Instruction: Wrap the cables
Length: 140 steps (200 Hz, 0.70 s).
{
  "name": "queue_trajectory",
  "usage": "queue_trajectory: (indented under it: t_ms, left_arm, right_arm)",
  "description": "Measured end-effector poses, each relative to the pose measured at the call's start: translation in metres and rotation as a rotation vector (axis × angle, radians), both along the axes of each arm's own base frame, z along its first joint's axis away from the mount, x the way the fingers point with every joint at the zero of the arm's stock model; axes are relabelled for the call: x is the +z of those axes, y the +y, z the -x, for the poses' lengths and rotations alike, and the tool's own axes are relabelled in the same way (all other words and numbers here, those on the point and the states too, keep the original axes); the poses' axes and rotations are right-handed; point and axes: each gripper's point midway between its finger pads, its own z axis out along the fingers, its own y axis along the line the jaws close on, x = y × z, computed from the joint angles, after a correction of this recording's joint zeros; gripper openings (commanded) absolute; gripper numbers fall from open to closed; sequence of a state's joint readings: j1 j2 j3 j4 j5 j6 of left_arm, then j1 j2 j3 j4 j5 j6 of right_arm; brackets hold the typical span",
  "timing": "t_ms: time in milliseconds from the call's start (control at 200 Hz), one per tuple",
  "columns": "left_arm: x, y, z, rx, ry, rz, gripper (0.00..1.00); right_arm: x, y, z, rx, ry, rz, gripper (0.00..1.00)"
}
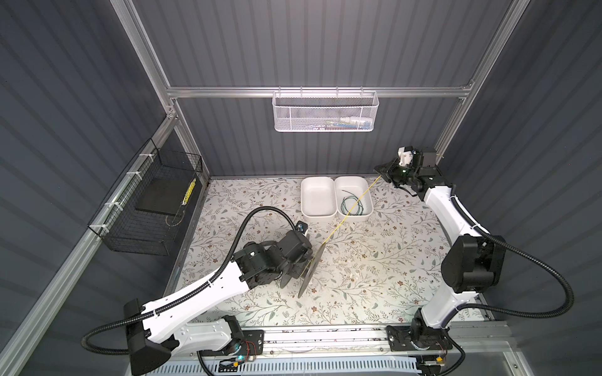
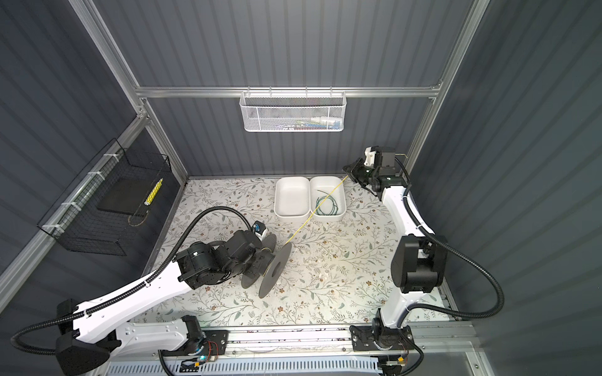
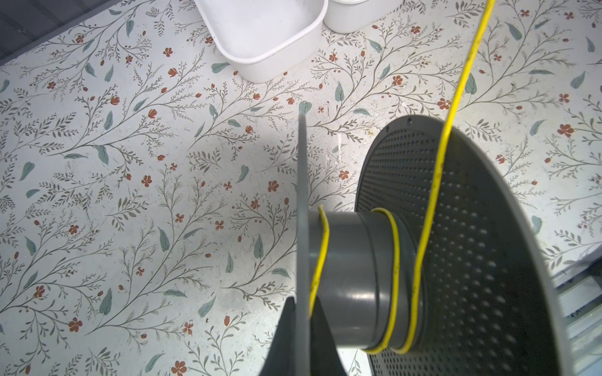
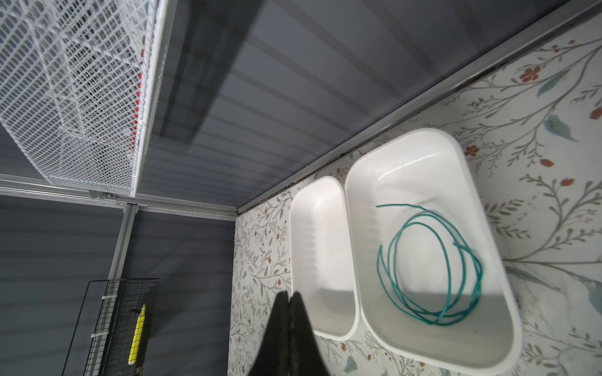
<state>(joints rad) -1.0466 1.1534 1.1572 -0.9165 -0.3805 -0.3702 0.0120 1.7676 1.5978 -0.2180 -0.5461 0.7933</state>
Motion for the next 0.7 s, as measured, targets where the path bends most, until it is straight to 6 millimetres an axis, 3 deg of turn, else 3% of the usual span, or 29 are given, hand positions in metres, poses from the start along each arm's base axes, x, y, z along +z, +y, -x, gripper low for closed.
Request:
queue_trajectory:
  t_ms: [150, 460, 700]
  left_arm:
    - [0.017, 0.0, 0.004, -0.014, -0.009, 0.041, 0.0]
    - [0.079, -0.004, 0.014, -0.067, -0.046, 0.189, 0.0]
    - [0.123, -0.015, 0.016, -0.106, -0.062, 0.263, 0.0]
  right_arm:
    - [-0.016, -0.003, -0.001, -0.007, 0.02, 0.017, 0.0]
    - [-0.079, -0.013, 0.011, -0.037, 0.115, 0.019, 0.0]
    - [-0.095, -0.017, 0.031, -0.074, 0.107, 0.012, 0.0]
